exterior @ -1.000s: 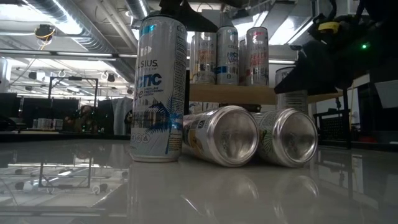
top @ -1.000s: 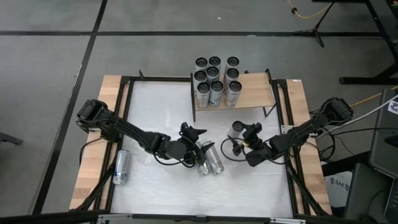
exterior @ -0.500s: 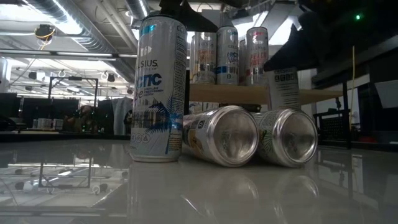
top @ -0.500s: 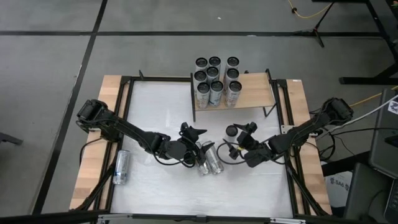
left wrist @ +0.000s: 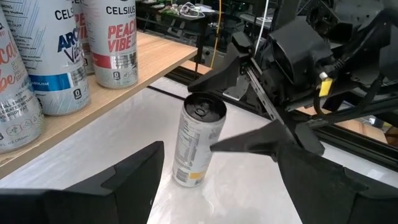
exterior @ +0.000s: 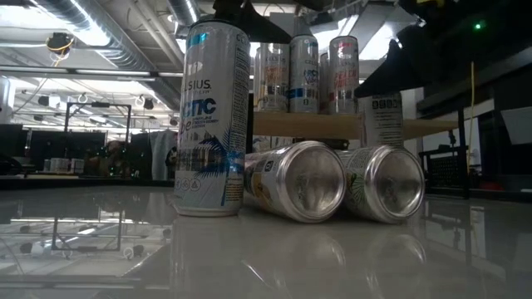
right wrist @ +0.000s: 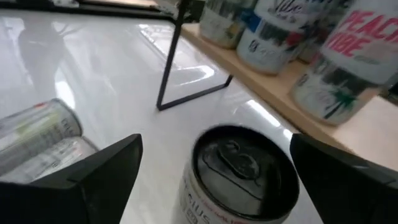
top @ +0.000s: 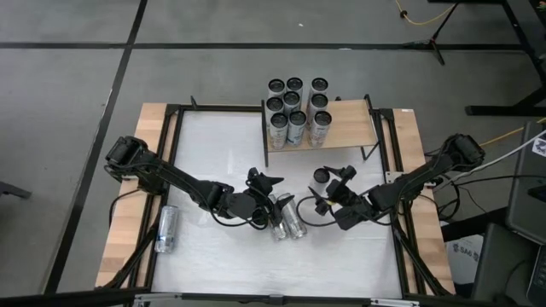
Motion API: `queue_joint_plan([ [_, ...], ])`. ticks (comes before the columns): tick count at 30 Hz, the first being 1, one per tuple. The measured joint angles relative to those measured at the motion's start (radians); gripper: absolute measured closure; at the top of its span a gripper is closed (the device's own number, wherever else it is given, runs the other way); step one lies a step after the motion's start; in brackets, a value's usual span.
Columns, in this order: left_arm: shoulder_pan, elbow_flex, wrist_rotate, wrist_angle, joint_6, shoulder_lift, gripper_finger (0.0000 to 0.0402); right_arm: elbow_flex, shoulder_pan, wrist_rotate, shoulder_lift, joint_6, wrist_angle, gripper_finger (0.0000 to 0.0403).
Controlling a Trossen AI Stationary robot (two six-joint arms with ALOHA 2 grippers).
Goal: Place canned beverage on shelf
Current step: Put the orange soda can on the shelf
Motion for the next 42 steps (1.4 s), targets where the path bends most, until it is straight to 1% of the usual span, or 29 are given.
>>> queue_joint_plan([
  [4,0.0,0.0,0.0,0.0,0.0,0.0,0.0096,0.0,0.0,0.025,-0.031,-0.002,0.0,0.0006],
  [11,0.0,0.0,0.0,0.0,0.0,0.0,0.0096,0.0,0.0,0.028,-0.135,-0.016,0.001,0.0006],
  [15,0.0,0.0,0.0,0.0,0.0,0.0,0.0096,0.0,0.0,-0.011,-0.21,-0.107,0.002,0.0006],
  [19,0.0,0.0,0.0,0.0,0.0,0.0,0.0096,0.0,0.0,-0.133,-0.299,-0.242,0.003,0.0006],
  [22,0.0,0.0,0.0,0.0,0.0,0.0,0.0096,0.0,-0.01,-0.257,-0.355,-0.334,0.001,0.0006],
  [25,0.0,0.0,0.0,0.0,0.0,0.0,0.0096,0.0,-0.043,-0.407,-0.397,-0.393,0.0,0.0006],
  [30,0.0,0.0,0.0,0.0,-0.001,0.0,0.0096,0.0,-0.156,-0.62,-0.431,-0.438,-0.011,0.0006],
  [37,-0.001,0.0,0.0,0.0,-0.008,0.0,0.0095,0.0,-0.337,-0.86,-0.43,-0.526,-0.115,0.0006],
  [39,-0.001,0.0,0.0,0.0,-0.008,0.0,0.0095,0.0,-0.378,-0.908,-0.428,-0.526,-0.155,0.0006],
  [42,-0.001,0.0,0.0,0.0,-0.008,0.0,0.0095,0.0,-0.425,-0.933,-0.429,-0.526,-0.195,0.0006],
])
